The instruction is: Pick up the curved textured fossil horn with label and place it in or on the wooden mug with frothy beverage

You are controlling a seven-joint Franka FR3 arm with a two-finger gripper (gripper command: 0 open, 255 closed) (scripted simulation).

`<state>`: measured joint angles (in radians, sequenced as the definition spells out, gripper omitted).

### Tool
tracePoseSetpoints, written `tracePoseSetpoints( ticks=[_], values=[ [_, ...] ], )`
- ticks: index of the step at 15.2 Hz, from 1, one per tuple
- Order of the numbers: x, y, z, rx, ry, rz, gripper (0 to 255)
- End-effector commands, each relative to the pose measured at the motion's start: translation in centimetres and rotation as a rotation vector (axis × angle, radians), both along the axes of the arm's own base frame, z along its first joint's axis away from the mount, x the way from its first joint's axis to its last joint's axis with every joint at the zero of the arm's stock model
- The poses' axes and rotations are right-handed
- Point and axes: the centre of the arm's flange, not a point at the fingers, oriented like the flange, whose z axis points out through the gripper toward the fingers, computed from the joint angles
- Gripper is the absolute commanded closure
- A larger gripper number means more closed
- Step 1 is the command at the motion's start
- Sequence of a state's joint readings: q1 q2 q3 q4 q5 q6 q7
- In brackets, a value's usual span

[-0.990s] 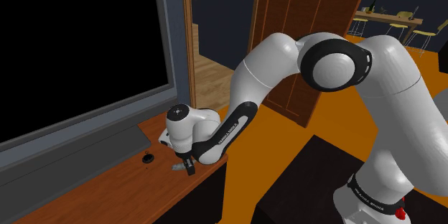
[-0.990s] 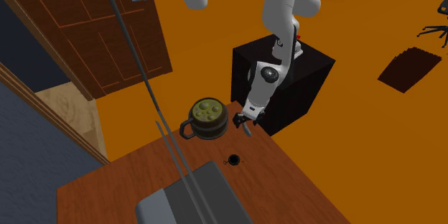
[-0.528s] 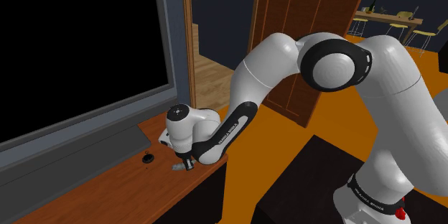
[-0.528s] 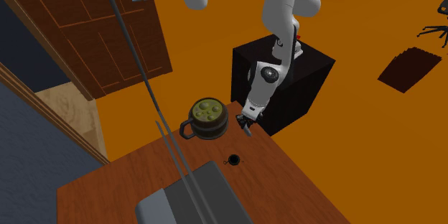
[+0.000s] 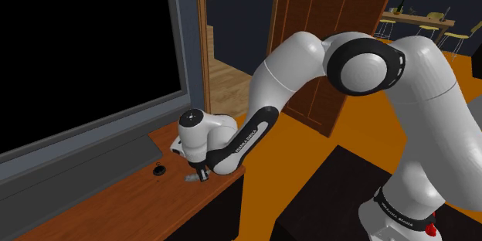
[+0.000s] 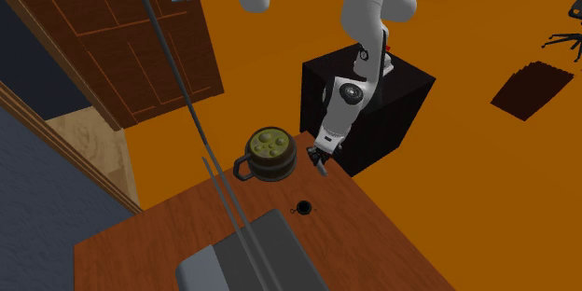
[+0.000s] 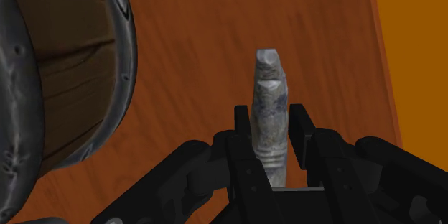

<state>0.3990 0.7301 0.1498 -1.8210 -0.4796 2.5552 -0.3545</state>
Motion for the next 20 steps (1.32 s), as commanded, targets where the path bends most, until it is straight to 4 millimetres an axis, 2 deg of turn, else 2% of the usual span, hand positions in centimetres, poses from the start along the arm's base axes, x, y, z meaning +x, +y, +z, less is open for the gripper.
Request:
tracePoseSetpoints(
  ticks=[1, 20],
  values=[
    [0.0, 0.0, 1.0, 0.0, 0.0, 0.0, 255],
    [0.0, 0.0, 11.0, 0.0, 0.0, 0.0, 255]
  ],
)
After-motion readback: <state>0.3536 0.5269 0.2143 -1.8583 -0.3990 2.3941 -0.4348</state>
